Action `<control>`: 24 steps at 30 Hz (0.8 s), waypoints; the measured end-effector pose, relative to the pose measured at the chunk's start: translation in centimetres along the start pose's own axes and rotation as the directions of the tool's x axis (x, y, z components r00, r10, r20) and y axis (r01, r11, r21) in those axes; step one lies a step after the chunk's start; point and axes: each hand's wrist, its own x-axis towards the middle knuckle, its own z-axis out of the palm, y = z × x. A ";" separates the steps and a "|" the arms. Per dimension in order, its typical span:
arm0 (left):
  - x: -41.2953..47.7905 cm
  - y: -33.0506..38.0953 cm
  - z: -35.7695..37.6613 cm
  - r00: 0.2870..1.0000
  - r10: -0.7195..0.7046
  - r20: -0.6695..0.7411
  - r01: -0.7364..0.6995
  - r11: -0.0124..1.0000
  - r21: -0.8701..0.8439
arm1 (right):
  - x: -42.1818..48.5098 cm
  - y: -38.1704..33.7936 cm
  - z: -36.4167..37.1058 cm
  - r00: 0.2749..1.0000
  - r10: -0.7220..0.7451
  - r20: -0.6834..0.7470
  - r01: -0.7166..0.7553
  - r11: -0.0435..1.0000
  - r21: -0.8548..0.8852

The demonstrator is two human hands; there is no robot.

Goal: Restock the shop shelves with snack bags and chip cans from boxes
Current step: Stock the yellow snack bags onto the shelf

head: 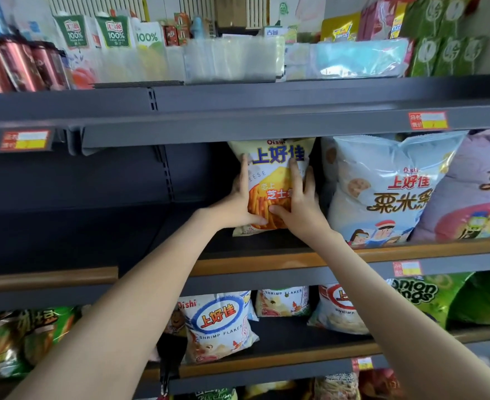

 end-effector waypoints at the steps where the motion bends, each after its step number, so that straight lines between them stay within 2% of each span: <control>1: 0.0 0.3 0.0 1.000 -0.012 -0.004 0.012 1.000 -0.010 | -0.1 -0.1 -0.1 1.000 0.015 0.004 -0.015 1.000 -0.025; 4: -0.2 1.0 0.2 0.996 -0.062 -0.070 0.062 0.998 -0.001 | -0.6 -0.7 -0.4 0.997 0.074 -0.010 -0.075 0.993 -0.097; 7: -1.5 1.8 0.5 0.973 -0.147 -0.176 0.173 0.975 0.142 | -1.8 -1.4 -0.6 0.992 0.122 -0.010 -0.122 0.974 -0.192; 9: -3.0 2.5 0.7 0.968 -0.117 -0.222 0.162 0.967 0.198 | -3.0 -2.4 -0.8 0.990 0.136 -0.026 -0.138 0.943 -0.304; 11: -5.2 3.2 0.6 0.969 -0.124 -0.216 0.159 0.975 0.156 | -4.6 -3.8 -0.8 0.991 0.114 -0.063 -0.130 0.925 -0.357; 16: -13.0 3.5 -0.2 0.968 -0.095 -0.231 0.105 0.994 0.033 | -10.5 -8.1 1.3 0.993 0.007 -0.120 -0.033 0.976 -0.216; 19: -18.9 2.2 -0.5 0.936 -0.097 -0.337 0.075 0.994 -0.079 | -14.9 -10.6 3.9 0.990 -0.037 -0.132 0.023 0.994 -0.105; 22: -25.2 -0.1 -0.2 0.894 -0.134 -0.427 0.031 0.970 -0.240 | -18.9 -12.7 7.0 0.999 -0.045 0.021 0.045 0.999 -0.014; 24: -29.5 -2.5 0.4 0.872 -0.233 -0.430 0.096 0.944 -0.317 | -21.4 -13.5 9.4 0.986 -0.039 0.162 0.031 0.998 0.052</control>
